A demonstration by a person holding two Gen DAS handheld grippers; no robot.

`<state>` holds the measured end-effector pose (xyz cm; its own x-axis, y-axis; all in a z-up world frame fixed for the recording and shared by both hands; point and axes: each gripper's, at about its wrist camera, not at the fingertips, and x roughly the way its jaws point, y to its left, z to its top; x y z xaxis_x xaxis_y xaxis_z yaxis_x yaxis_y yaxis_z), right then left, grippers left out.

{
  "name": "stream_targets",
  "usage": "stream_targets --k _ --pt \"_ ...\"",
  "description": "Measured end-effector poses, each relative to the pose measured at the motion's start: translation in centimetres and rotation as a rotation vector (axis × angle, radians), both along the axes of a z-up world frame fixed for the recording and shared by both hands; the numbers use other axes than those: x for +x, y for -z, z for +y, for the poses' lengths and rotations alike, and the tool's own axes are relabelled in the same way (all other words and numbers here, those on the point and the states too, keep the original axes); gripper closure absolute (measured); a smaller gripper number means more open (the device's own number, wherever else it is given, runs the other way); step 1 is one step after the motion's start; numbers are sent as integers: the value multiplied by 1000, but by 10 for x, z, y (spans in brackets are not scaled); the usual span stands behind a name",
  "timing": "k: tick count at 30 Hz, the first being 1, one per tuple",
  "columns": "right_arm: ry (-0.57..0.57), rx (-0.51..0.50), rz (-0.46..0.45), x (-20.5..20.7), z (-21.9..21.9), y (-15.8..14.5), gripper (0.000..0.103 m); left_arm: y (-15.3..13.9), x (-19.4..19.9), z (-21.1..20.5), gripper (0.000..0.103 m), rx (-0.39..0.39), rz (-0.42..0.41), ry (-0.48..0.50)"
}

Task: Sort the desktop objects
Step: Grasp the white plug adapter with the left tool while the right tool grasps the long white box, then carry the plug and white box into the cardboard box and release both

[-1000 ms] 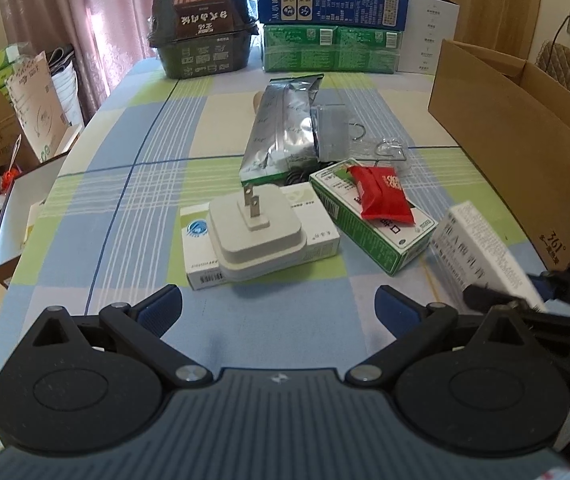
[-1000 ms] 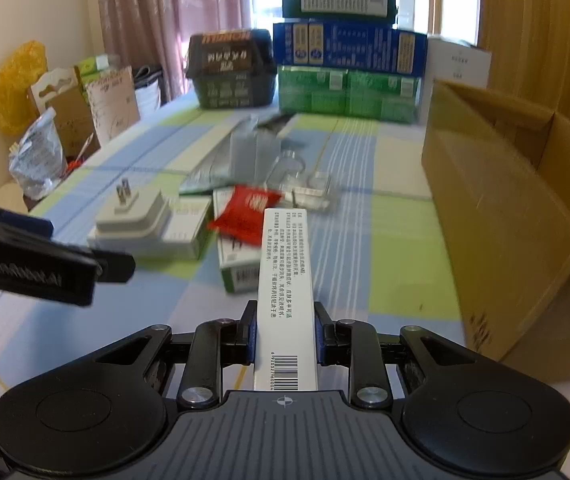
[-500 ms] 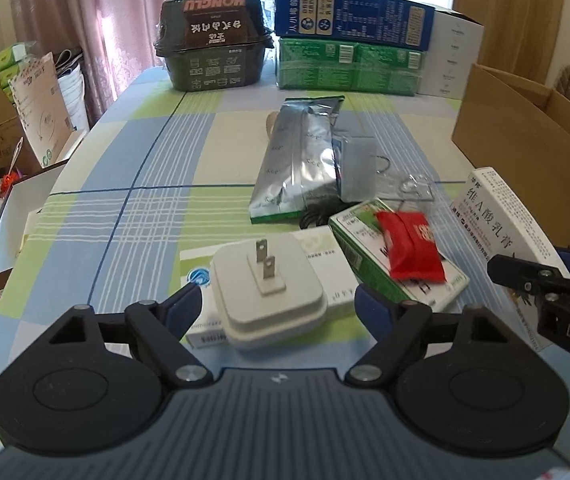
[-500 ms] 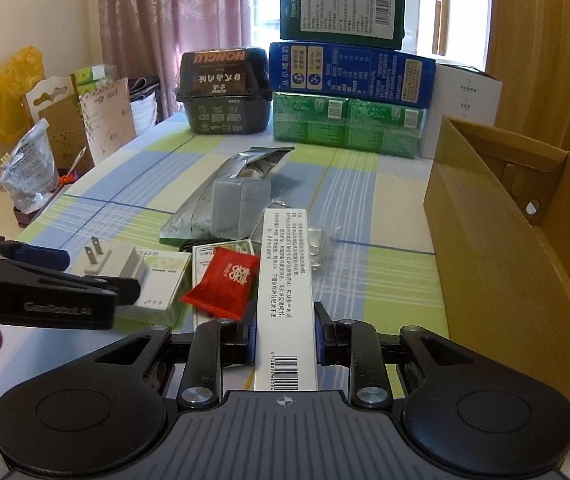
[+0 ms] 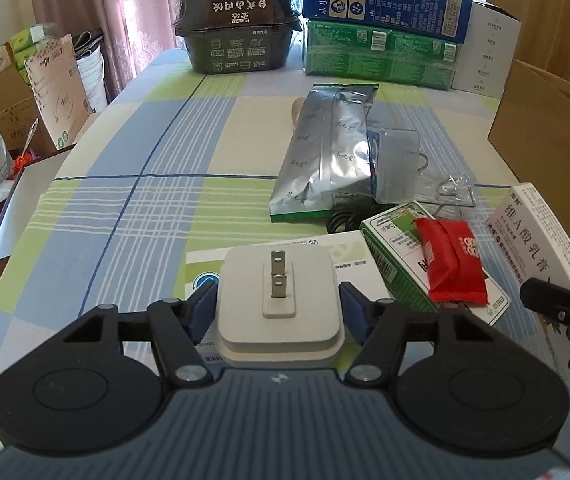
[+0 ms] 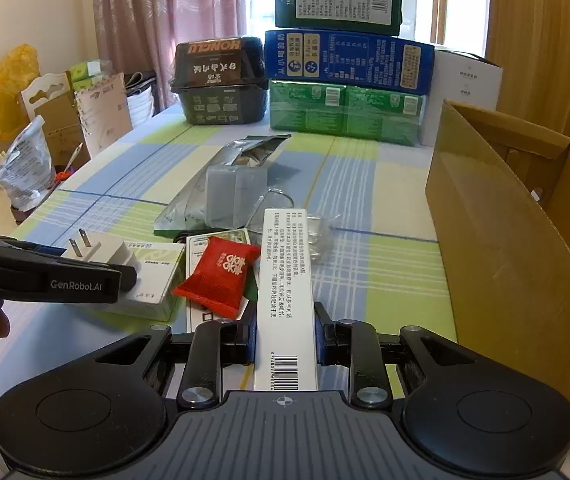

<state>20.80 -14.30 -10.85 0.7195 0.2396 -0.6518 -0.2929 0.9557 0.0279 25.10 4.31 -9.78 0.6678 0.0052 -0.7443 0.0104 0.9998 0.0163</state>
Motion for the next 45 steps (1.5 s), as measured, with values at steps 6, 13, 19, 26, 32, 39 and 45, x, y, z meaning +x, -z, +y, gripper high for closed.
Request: stream_targets --k 6,13,19,26,32,39,45 --pt "8 3 -11 -1 -1 -3 80 -4 -5 -3 43 8 -4 14" --pt "18 2 -17 -7 -6 -8 80 -15 -22 -14 43 5 -18 60" --pt "31 2 -20 -20 -14 -17 80 -26 -39 -27 43 -3 -36 106" --pt "36 6 -43 -43 -21 -33 80 -39 -61 -41 43 2 -43 124" --pt "57 11 -69 -68 -32 -51 80 -55 -84 -48 43 -24 -47 115" --pt "103 18 -93 -98 -51 -70 80 -73 -114 -67 43 -37 -55 143" --pt "140 35 -116 -116 -71 -90 80 -88 -134 -83 43 -40 -73 167"
